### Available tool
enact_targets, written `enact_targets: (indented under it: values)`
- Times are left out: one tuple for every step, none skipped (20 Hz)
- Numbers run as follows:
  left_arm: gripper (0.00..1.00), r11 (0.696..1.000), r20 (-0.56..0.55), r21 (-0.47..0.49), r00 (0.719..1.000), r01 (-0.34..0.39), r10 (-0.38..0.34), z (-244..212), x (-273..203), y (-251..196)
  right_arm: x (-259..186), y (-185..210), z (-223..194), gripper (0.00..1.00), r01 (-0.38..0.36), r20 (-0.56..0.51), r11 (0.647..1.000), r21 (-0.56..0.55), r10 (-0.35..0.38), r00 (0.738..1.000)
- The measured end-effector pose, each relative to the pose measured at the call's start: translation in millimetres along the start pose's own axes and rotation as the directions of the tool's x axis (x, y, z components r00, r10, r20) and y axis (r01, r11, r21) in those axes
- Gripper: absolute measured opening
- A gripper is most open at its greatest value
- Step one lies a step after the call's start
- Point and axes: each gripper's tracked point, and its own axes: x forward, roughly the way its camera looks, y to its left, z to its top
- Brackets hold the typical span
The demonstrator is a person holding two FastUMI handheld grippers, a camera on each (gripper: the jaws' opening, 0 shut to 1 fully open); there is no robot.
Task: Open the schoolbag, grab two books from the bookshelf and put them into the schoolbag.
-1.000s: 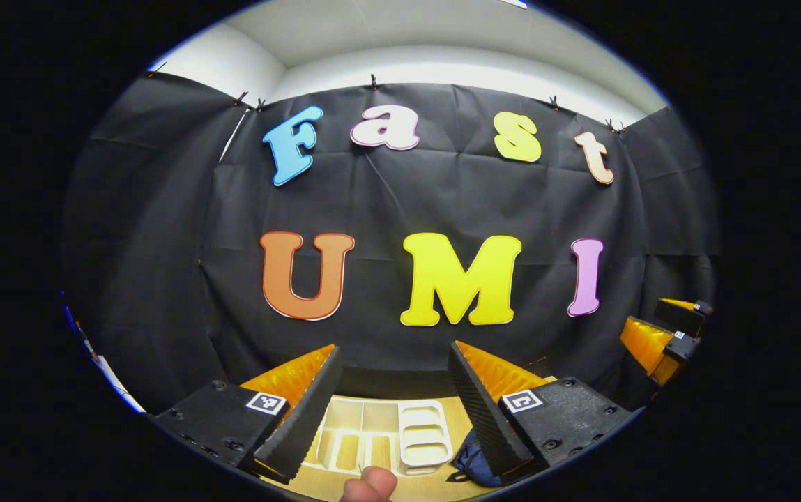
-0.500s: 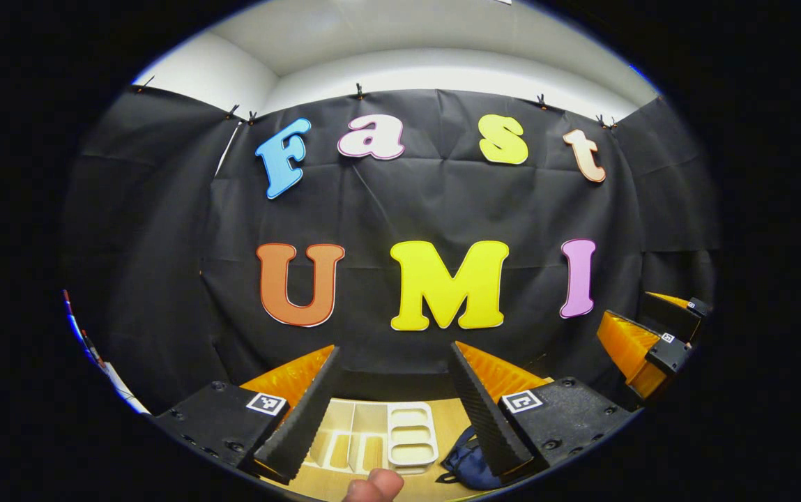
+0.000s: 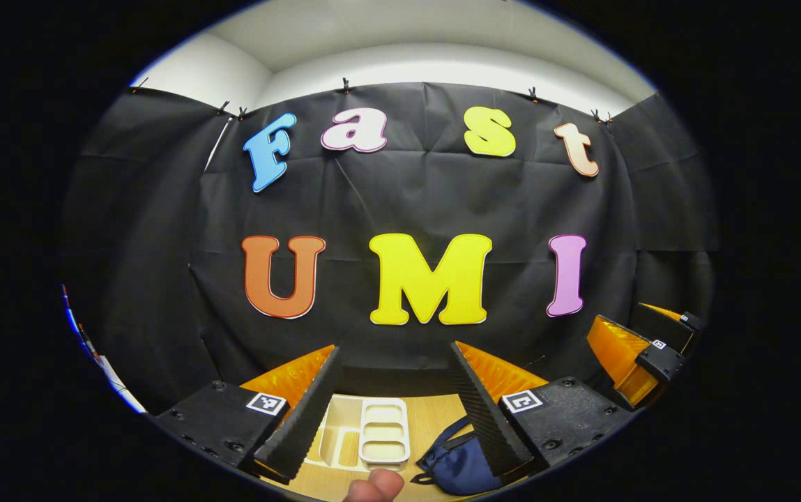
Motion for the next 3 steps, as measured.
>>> enact_targets:
  values:
    - [0.96, 1.0, -0.003, -0.001, 1.0, -0.002, 0.002, 0.3, 1.4, -0.8, 2.4, -1.2, -0.7, 0.98, -0.003, -0.001, 1.0, 0.001, 0.003, 1.0]
    - [0.96, 1.0, -0.002, -0.001, 1.0, -0.004, 0.004, 0.6, 3.8, -2.7, 3.7, -2.2, 1.3, 0.96, -0.007, 0.001, 1.0, -0.001, 0.007, 1.0]
    - [0.96, 1.0, 0.001, -0.001, 1.0, -0.004, 0.004, 1.2, 5.4, -4.4, 4.1, -4.0, 3.3, 0.98, -0.009, 0.006, 1.0, -0.004, 0.009, 1.0]
